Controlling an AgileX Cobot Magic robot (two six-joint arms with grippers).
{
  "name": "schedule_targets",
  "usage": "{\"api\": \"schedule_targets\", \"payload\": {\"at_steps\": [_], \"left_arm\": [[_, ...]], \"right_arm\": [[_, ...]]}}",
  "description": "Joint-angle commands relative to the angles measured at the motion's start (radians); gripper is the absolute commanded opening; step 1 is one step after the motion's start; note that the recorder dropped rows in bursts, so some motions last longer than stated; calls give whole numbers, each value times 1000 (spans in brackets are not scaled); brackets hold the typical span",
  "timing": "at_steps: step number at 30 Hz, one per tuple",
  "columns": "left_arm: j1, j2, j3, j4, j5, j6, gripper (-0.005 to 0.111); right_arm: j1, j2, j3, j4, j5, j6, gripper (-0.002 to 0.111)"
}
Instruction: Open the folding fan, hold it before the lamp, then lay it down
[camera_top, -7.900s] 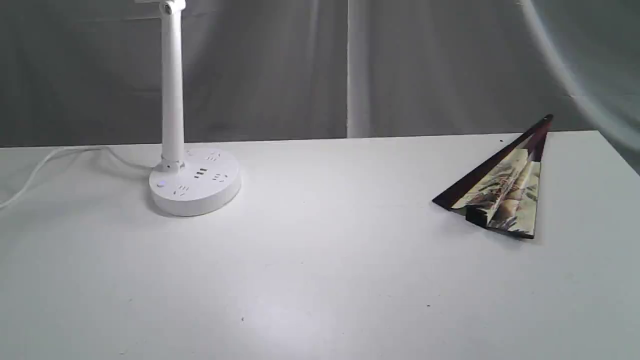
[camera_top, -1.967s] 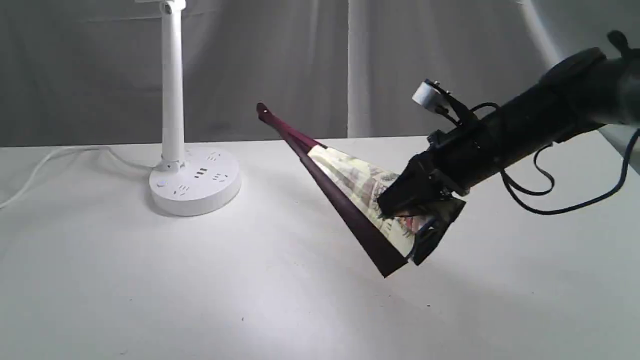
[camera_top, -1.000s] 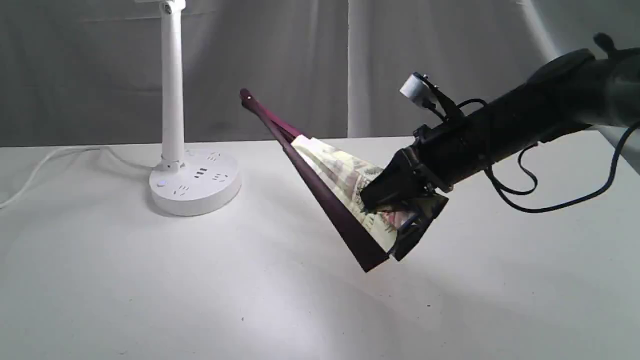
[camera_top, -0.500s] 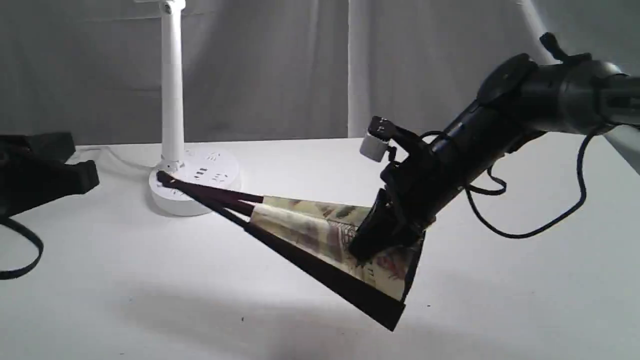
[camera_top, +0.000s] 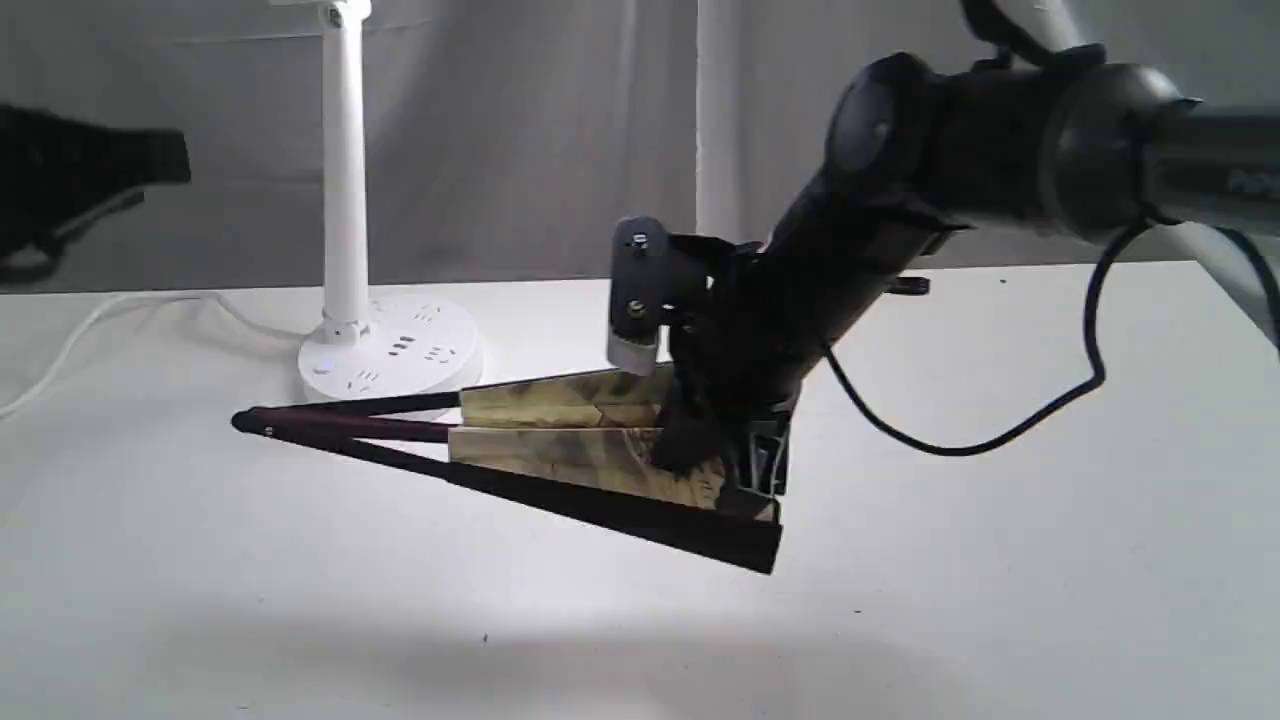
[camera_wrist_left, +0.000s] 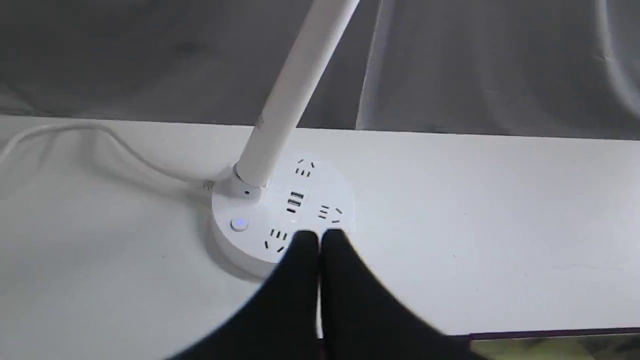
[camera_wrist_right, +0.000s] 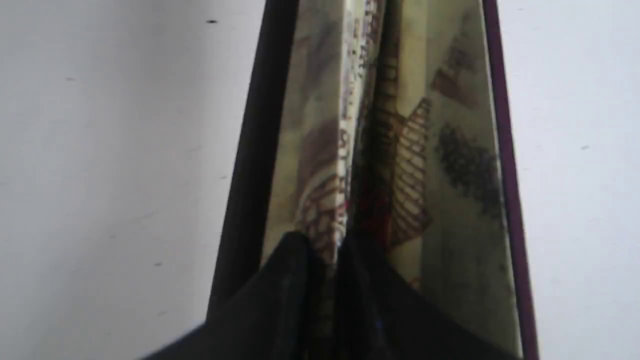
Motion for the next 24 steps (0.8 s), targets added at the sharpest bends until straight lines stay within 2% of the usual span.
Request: {"api": "schedule_targets", "payload": {"at_steps": [1, 6, 9, 13, 16, 20, 22, 24], "left_arm": [[-2, -2, -128, 18, 179, 3, 0], [-2, -2, -262, 20, 358, 55, 0], [2, -2, -301, 31, 403, 74, 0], [2, -2, -312, 31, 454, 196, 0], [2, 3, -312, 37, 508, 327, 0], [2, 27, -312, 40, 583, 381, 0], [2, 44, -312, 40, 642, 452, 0], [2, 71, -312, 37, 723, 554, 0]], "right_arm": [[71, -17, 0, -120, -151, 83, 0], [180, -17, 0, -288, -334, 156, 0], [249, -17, 0, -432, -383, 227, 0], [332, -17, 0, -661, -402, 405, 0], [393, -17, 0, -930, -405, 606, 0], [466, -17, 0, -1258, -362, 859, 0], [489, -17, 0, -1326, -302, 881, 0], [503, -17, 0, -1314, -240, 872, 0]]}}
